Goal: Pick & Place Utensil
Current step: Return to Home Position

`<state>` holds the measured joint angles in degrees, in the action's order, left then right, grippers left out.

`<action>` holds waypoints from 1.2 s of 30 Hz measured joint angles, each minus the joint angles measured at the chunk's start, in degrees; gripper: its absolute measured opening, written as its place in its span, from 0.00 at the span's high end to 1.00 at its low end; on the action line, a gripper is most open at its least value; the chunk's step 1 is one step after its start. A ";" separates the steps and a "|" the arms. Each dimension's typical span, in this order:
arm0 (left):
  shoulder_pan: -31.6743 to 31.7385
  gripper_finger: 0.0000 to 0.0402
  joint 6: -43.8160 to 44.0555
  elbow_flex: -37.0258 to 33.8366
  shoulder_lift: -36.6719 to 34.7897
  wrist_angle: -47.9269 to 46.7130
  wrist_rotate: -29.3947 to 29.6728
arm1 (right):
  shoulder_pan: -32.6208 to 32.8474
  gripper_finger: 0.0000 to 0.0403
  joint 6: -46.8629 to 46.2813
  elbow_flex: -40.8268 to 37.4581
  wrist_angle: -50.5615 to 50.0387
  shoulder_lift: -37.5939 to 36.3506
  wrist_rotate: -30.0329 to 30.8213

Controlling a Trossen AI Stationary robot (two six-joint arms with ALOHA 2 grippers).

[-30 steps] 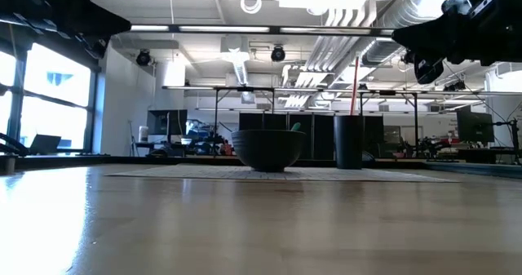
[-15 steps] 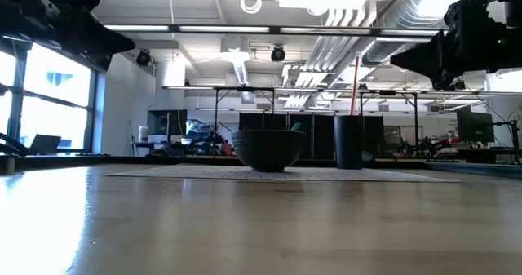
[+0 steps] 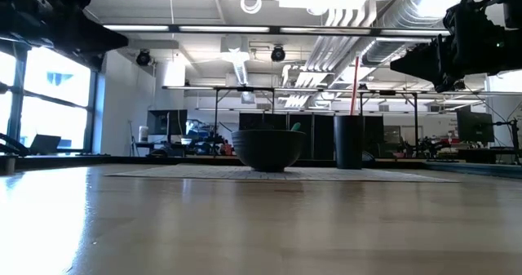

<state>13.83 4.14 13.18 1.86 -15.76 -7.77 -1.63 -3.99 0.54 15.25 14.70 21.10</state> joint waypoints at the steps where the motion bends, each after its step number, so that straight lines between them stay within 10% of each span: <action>1: 0.02 0.99 0.67 -0.33 -1.47 0.09 0.01 | 0.00 0.98 0.00 0.00 0.00 0.00 -0.01; 13: -0.02 0.99 7.36 -11.82 1.59 27.81 5.84 | 0.01 0.98 -0.01 -0.01 0.02 0.52 -0.02; 19: 0.02 0.99 5.21 -11.86 2.45 24.81 13.60 | 0.00 0.98 -0.02 -0.02 -0.04 0.68 -0.25; 36: 0.02 0.99 5.13 -11.97 2.39 16.23 12.87 | 0.00 0.98 -0.02 -0.02 -0.04 0.68 -0.22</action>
<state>13.85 9.28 1.21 4.25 0.47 5.10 -1.63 -4.01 0.51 15.20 15.38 20.88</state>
